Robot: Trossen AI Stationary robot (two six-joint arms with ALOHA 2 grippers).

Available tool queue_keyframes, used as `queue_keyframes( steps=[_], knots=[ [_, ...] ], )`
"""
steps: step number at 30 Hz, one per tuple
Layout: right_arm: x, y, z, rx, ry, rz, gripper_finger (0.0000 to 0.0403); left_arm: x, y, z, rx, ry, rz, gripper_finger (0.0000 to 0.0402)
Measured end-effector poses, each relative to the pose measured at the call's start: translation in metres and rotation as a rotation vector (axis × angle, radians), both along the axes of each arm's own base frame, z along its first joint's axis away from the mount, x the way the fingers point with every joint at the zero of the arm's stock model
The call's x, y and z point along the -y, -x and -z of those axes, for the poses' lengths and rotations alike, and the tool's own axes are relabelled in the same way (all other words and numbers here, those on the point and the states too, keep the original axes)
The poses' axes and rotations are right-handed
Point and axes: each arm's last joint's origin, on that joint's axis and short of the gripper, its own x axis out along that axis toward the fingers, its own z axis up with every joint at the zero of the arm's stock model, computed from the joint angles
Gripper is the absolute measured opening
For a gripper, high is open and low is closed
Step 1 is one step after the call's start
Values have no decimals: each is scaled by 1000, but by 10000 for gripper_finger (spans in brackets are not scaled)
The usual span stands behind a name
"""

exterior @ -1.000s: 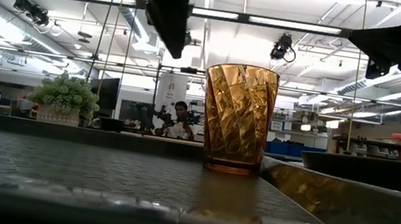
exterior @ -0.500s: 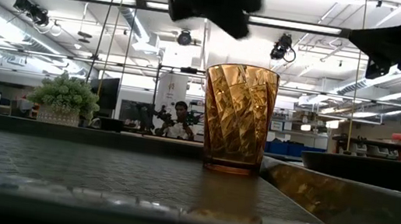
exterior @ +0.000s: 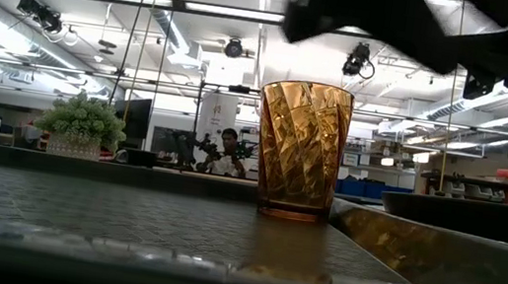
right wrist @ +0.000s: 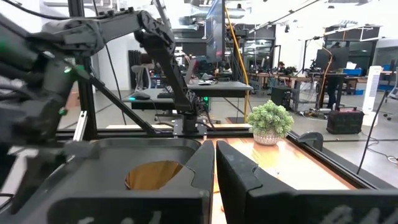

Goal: Pick and place plate/cup/fork/spoon on tray
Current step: Put the black plate on the black serving tray

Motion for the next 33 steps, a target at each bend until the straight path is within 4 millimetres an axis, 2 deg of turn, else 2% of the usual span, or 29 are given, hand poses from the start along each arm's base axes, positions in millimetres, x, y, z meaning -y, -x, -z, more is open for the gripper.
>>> queue_keyframes(
  steps=[8, 14, 20, 28, 33],
  knots=[
    [0, 0, 0, 0, 0, 0, 23, 8, -20, 10, 95, -189, 148, 148],
    [0, 0, 0, 0, 0, 0, 23, 8, -21, 14, 124, -293, 230, 180],
    [0, 0, 0, -1, 0, 0, 23, 10, -24, 29, 136, -406, 349, 200],
    [0, 0, 0, -1, 0, 1, 23, 14, -25, 47, 131, -634, 569, 183],
    [0, 0, 0, -1, 0, 0, 23, 13, -25, 51, 122, -651, 578, 168]
  ],
)
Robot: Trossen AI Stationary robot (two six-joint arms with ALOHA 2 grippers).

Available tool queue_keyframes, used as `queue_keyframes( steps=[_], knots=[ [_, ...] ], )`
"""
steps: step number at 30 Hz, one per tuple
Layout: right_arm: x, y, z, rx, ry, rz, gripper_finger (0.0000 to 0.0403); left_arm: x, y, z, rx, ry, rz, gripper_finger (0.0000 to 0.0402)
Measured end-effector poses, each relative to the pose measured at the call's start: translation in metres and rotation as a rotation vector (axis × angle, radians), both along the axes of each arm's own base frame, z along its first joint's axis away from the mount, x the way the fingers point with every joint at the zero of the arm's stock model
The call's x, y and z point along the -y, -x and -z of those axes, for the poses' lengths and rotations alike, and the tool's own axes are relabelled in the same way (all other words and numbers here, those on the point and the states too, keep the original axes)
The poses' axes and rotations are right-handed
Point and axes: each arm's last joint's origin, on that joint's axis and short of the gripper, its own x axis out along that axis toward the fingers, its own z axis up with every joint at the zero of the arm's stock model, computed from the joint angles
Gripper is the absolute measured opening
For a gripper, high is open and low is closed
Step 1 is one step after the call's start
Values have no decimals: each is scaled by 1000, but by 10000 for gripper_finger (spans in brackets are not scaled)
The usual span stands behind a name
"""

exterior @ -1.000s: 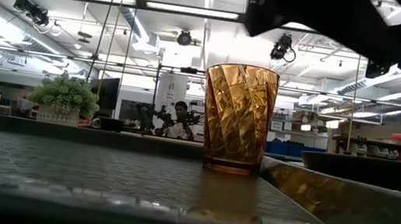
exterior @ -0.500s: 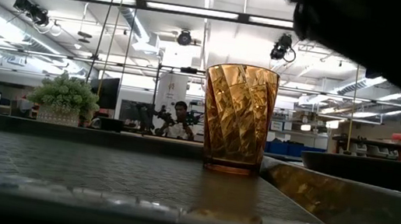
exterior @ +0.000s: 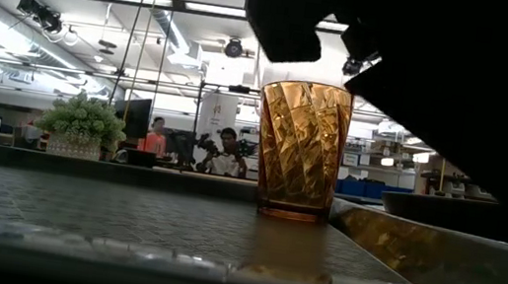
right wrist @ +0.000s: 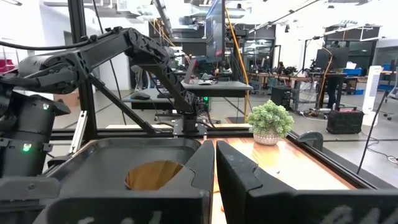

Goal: Pick and place plate/cup/fork/spoon on tray
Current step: Put the black plate on the black serving tray

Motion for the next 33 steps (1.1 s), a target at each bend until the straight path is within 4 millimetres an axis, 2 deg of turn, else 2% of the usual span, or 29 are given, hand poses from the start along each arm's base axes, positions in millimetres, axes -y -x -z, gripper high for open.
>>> queue_keyframes(
  steps=[10, 16, 28, 33],
  knots=[
    [0, 0, 0, 0, 0, 0, 23, -8, 1, 10, -52, -73, -27, 136],
    [0, 0, 0, 0, 0, 1, 23, -7, 0, 14, -55, -125, 32, 117],
    [0, 0, 0, 0, 0, 0, 23, -6, 0, 15, -74, -76, 78, 26],
    [0, 0, 0, 0, 0, 0, 23, -4, -1, 14, -61, -59, 77, 12]
  ],
)
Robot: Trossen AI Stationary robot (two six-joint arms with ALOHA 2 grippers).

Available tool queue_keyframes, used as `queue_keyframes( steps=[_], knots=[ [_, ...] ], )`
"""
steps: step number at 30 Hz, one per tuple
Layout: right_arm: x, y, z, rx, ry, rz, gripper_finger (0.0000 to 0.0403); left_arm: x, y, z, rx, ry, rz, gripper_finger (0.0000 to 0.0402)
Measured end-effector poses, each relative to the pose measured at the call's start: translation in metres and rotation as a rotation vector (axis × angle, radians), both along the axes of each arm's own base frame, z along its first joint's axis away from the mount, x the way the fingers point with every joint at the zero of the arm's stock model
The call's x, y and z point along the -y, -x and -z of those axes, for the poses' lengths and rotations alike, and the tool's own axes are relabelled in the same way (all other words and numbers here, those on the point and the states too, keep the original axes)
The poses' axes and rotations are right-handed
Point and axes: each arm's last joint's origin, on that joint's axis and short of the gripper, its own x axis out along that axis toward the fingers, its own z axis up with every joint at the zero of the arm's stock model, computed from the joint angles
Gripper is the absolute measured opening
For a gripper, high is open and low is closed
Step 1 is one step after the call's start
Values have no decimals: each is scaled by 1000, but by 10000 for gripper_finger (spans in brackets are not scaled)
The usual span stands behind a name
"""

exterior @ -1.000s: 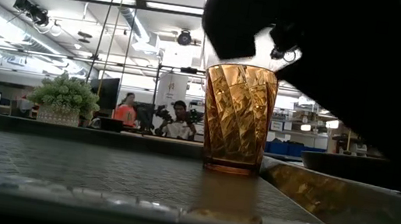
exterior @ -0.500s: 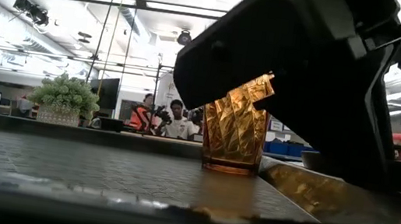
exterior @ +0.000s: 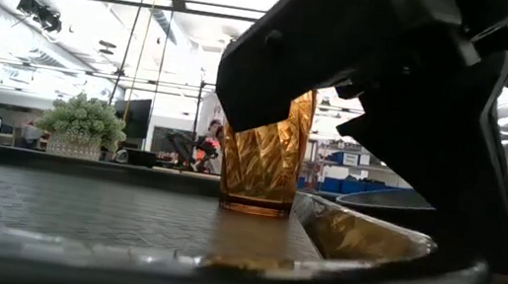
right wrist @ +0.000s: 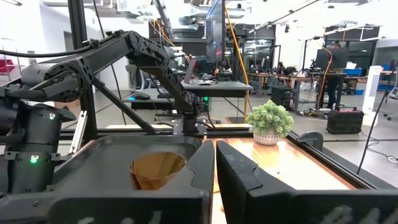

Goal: Pick and place plate/cup/fork/spoon on tray
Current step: Put the black plate on the black serving tray

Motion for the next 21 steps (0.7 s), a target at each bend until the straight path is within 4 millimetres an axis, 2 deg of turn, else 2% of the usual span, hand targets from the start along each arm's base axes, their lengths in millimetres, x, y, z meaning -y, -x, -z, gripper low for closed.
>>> queue_keyframes(
  steps=[6, 11, 15, 21],
  knots=[
    [0, 0, 0, 0, 0, 0, 23, 7, -3, -16, 44, 35, 1, 12],
    [0, 0, 0, 0, 0, 0, 23, 21, -3, -56, 112, 116, -35, 12],
    [0, 0, 0, 1, 0, 0, 23, 32, 11, -85, 101, 209, -113, 12],
    [0, 0, 0, 0, 0, 0, 23, 57, 41, -99, -3, 366, -173, 12]
  ],
)
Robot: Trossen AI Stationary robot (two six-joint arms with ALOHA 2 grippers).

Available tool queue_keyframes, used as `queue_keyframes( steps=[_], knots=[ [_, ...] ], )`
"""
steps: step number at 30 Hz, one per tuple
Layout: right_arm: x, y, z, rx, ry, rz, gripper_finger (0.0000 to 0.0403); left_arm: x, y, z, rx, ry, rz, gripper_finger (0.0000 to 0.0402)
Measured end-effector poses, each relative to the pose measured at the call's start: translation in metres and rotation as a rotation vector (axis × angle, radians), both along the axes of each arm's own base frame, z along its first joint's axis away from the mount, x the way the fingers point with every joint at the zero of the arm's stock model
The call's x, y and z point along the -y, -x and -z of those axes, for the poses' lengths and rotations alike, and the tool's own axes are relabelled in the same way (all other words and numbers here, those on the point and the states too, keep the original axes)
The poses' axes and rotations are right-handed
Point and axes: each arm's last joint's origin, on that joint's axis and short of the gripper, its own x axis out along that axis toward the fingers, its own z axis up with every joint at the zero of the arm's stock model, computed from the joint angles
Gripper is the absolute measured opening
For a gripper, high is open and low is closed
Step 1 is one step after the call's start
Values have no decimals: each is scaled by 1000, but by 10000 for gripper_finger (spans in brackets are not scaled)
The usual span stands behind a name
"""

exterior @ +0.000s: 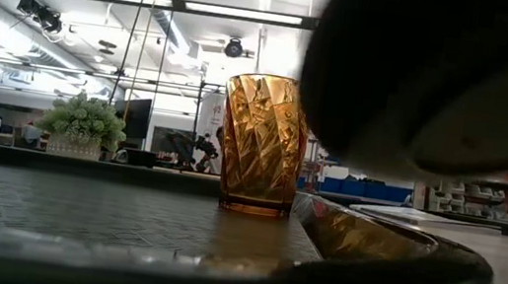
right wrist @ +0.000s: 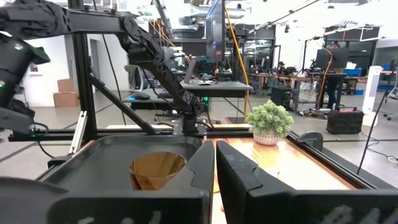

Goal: Pick and place plate/cup/fork/spoon on tray
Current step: Put the black plate on the black serving tray

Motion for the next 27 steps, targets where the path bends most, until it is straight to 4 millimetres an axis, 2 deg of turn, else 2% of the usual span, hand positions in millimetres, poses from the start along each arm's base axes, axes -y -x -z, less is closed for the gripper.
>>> queue_keyframes(
  steps=[6, 16, 23, 27],
  knots=[
    [0, 0, 0, 0, 0, 0, 23, 25, 21, 2, -65, 66, -12, 12],
    [0, 0, 0, 0, 0, -1, 23, 32, 46, -13, -193, 193, -234, 12],
    [0, 0, 0, 0, 0, 0, 23, 38, 59, -16, -339, 332, -403, 12],
    [0, 0, 0, 0, 0, 0, 23, 38, 66, -15, -392, 352, -507, 12]
  ],
)
